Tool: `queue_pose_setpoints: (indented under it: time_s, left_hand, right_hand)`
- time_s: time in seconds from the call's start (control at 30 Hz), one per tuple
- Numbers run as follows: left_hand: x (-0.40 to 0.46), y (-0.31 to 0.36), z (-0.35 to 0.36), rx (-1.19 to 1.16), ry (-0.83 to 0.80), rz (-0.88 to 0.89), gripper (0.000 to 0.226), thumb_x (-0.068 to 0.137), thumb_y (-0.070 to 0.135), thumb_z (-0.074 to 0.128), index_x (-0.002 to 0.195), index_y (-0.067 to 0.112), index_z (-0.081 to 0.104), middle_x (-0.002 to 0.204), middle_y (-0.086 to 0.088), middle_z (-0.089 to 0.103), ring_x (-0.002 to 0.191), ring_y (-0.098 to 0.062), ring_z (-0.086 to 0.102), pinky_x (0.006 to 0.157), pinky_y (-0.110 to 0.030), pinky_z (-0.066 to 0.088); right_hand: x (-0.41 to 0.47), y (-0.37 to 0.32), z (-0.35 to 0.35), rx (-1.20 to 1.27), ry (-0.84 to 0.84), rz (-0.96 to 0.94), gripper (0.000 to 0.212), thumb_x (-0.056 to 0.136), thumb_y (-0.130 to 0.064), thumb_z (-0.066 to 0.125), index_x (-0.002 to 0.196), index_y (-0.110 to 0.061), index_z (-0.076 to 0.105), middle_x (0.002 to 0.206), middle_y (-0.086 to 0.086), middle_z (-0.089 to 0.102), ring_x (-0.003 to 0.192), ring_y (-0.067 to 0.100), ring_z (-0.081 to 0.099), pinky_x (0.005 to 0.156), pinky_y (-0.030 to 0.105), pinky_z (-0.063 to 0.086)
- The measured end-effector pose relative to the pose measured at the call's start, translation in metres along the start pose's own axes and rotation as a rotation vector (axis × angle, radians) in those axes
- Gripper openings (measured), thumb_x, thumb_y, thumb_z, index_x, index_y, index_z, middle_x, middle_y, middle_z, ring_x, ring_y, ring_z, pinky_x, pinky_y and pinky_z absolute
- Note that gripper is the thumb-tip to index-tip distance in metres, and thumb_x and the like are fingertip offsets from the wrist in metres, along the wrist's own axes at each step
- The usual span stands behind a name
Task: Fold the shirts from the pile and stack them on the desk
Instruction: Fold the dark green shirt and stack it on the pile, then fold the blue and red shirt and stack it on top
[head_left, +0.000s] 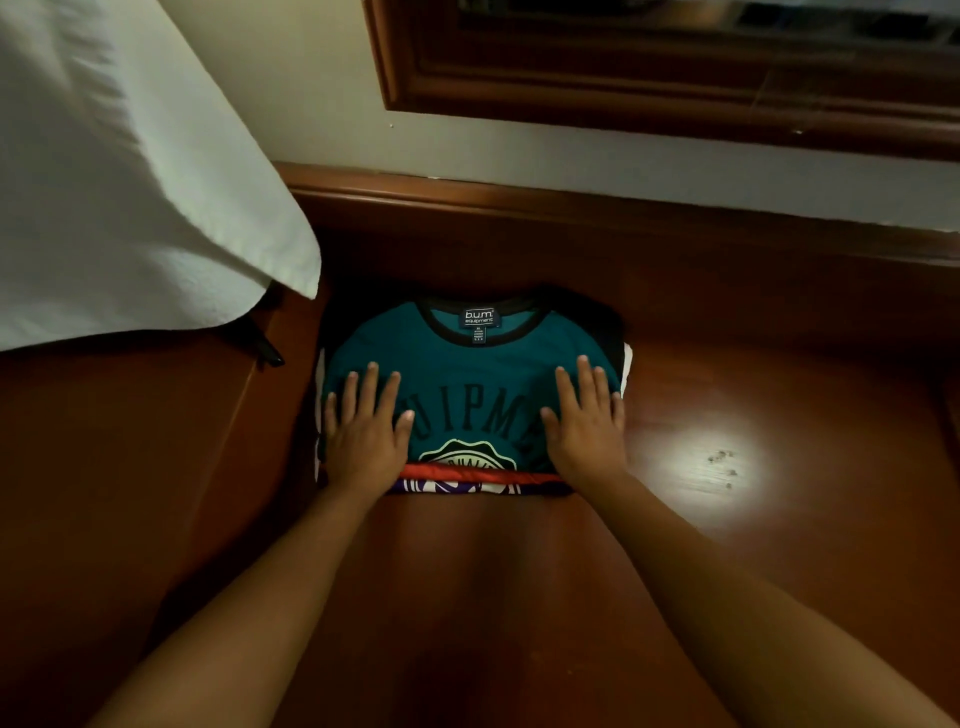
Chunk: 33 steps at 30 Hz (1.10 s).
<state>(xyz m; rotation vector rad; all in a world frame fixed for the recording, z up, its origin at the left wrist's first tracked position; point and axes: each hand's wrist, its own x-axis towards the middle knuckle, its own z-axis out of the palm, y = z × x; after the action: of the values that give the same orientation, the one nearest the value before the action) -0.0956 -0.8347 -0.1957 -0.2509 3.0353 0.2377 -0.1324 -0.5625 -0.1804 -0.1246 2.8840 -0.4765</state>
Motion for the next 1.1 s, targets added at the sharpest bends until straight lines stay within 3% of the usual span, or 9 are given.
queue_pose_setpoints:
  time_s: [0.07, 0.17, 0.3, 0.43, 0.83, 1.1]
  left_hand:
    - [-0.001, -0.006, 0.005, 0.031, -0.103, -0.013, 0.062, 0.098, 0.055, 0.011, 0.153, 0.026, 0.016, 0.161, -0.005, 0.010, 0.148, -0.025, 0.005, 0.118, -0.047, 0.004]
    - [0.001, -0.007, 0.003, 0.042, -0.178, -0.039, 0.060, 0.099, 0.053, 0.016, 0.154, 0.029, 0.008, 0.162, -0.002, 0.003, 0.149, -0.022, -0.001, 0.119, -0.045, 0.001]
    - [-0.005, 0.016, -0.014, 0.040, -0.191, -0.073, 0.060, 0.100, 0.051, 0.020, 0.153, 0.024, 0.014, 0.161, -0.004, 0.007, 0.148, -0.025, 0.001, 0.119, -0.046, 0.001]
    - [-0.033, 0.059, -0.024, -0.004, -0.148, 0.018, 0.059, 0.100, 0.050, 0.025, 0.152, 0.021, 0.022, 0.161, -0.005, 0.013, 0.148, -0.024, 0.005, 0.119, -0.044, 0.002]
    - [-0.175, 0.315, -0.029, -0.063, -0.234, 0.338, 0.058, 0.100, 0.050, 0.025, 0.152, 0.022, 0.022, 0.159, -0.002, 0.021, 0.147, -0.020, 0.013, 0.119, -0.040, 0.007]
    - [-0.275, 0.490, -0.032, -0.106, -0.216, 0.598, 0.058, 0.100, 0.050, 0.028, 0.150, 0.019, 0.028, 0.155, -0.002, 0.029, 0.145, -0.021, 0.020, 0.118, -0.041, 0.014]
  right_hand:
    - [-0.003, 0.013, 0.009, -0.007, -0.105, 0.037, 0.063, 0.100, -0.054, 0.016, 0.154, -0.024, 0.002, 0.162, 0.002, -0.009, 0.148, 0.020, -0.013, 0.119, 0.044, -0.007]
    - [-0.010, 0.030, 0.011, 0.018, -0.165, 0.110, 0.067, 0.098, -0.058, 0.012, 0.154, -0.024, -0.002, 0.162, 0.000, -0.008, 0.148, 0.018, -0.013, 0.118, 0.044, -0.006]
    - [-0.023, 0.043, -0.003, 0.057, -0.198, 0.139, 0.065, 0.099, -0.055, 0.014, 0.154, -0.023, 0.002, 0.162, -0.001, -0.007, 0.148, 0.023, -0.011, 0.119, 0.046, -0.003]
    - [-0.055, 0.070, -0.022, 0.104, -0.186, 0.131, 0.060, 0.101, -0.050, 0.020, 0.154, -0.024, 0.007, 0.162, 0.000, 0.000, 0.149, 0.021, -0.005, 0.119, 0.046, 0.002]
    - [-0.249, 0.228, -0.117, 0.160, 0.005, 0.301, 0.056, 0.102, -0.044, 0.030, 0.151, -0.018, 0.023, 0.157, 0.005, 0.024, 0.146, 0.022, 0.017, 0.117, 0.043, 0.018]
    - [-0.373, 0.356, -0.178, 0.185, 0.109, 0.469, 0.056, 0.101, -0.044, 0.034, 0.149, -0.017, 0.028, 0.156, 0.009, 0.027, 0.145, 0.025, 0.021, 0.116, 0.045, 0.020]
